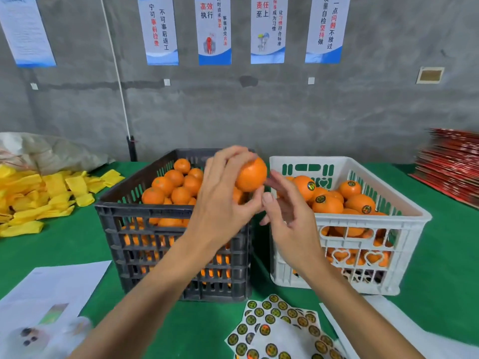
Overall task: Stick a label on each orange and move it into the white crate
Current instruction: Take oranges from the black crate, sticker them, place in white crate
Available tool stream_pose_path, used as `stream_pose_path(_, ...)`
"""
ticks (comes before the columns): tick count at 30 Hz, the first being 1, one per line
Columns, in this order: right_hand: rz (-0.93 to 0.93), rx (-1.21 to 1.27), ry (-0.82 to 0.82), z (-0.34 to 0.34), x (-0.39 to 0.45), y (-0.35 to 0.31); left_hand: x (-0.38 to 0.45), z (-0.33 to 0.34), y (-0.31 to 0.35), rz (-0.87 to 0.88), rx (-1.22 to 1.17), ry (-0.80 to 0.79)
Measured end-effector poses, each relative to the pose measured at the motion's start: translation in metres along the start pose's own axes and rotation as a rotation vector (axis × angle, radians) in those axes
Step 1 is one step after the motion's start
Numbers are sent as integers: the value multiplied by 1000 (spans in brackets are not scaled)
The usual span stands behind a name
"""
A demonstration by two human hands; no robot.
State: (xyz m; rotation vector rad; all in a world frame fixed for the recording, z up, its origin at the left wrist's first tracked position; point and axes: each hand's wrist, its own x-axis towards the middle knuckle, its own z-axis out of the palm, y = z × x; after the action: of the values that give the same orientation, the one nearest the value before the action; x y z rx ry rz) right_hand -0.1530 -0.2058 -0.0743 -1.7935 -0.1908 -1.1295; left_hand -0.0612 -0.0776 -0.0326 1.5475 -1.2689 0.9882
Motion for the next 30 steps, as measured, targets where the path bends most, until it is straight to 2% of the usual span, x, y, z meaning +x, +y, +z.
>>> stream_pose_path(3,30,-2,-12,-10,-33,7,-52,14,22,67,-5,-20)
stream_pose_path(9,307,-233,-201,-30,-104,58,-148,36,13,-177,-61,-315)
stream_pose_path(13,370,-250,-280,-41,-132,91,-206,43,0,-337,-146,-395)
stream_pose_path(16,337,-359,-485,-49,-147,106,-238,39,-12,-344,-129,-467)
stream_pose_path(19,333,-483,-761,-53,-156,108,-246,37,-18,-469,-155,-480)
stream_pose_path(21,332,-489,-835,-55,-157,109,-244,38,-17,-540,-220,-468)
stream_pose_path(25,270,-532,-856,-54,-156,111,-240,40,-11,-622,-337,-418)
stream_pose_path(30,291,-482,-770,-48,-155,112,-240,38,-5,-614,-455,-408)
